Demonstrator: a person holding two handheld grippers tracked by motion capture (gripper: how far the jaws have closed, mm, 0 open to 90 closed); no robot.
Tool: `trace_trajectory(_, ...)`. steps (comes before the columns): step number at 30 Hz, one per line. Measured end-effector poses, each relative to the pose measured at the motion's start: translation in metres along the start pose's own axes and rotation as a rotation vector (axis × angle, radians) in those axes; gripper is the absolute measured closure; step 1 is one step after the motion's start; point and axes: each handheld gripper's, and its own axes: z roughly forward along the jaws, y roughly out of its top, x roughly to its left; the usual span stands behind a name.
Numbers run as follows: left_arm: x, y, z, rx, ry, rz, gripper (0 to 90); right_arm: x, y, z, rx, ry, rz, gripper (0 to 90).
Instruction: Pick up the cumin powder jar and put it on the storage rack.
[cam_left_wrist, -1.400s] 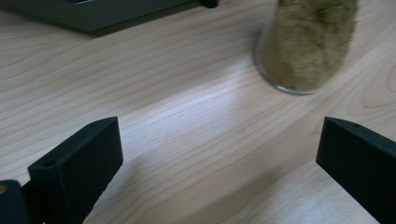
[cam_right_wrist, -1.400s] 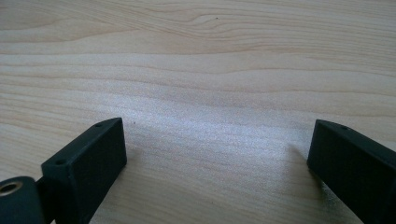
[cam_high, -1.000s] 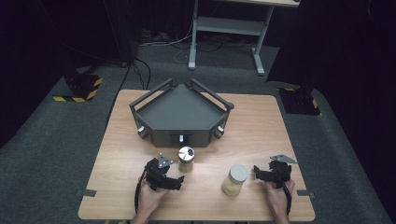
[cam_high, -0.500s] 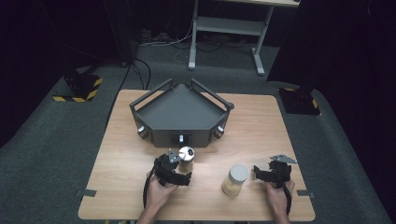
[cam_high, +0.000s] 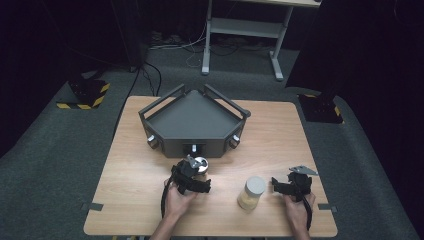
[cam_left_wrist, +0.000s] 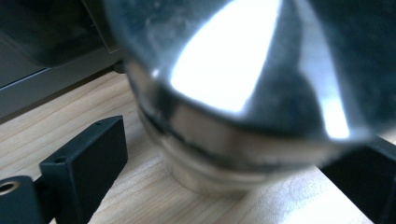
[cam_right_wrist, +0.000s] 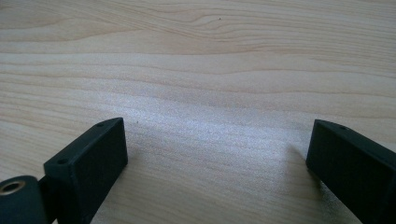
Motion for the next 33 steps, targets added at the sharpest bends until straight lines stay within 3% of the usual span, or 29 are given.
trace_trajectory(10, -0.0067, 0.0095, 0.0054, 0.016, 0.018, -0.006, 10.8, -0.0003, 0.0000, -0.0001, 0.000, 0.003, -0.003, 4.6)
trace_trajectory(14, -0.0083, 0.0105, 0.0061, 0.020, 0.026, -0.001, 14.0, -0.0003, 0.0000, -0.0001, 0.000, 0.004, -0.003, 4.7)
trace_trajectory(22, -0.0055, 0.0096, 0.0072, 0.014, 0.028, -0.028, 21.3, -0.0003, 0.0000, -0.0001, 0.000, 0.005, -0.004, 4.8)
trace_trajectory(33, -0.0068, 0.0090, 0.0065, 0.004, 0.030, -0.022, 29.2, -0.0004, 0.0000, -0.0001, 0.000, 0.005, -0.004, 4.8)
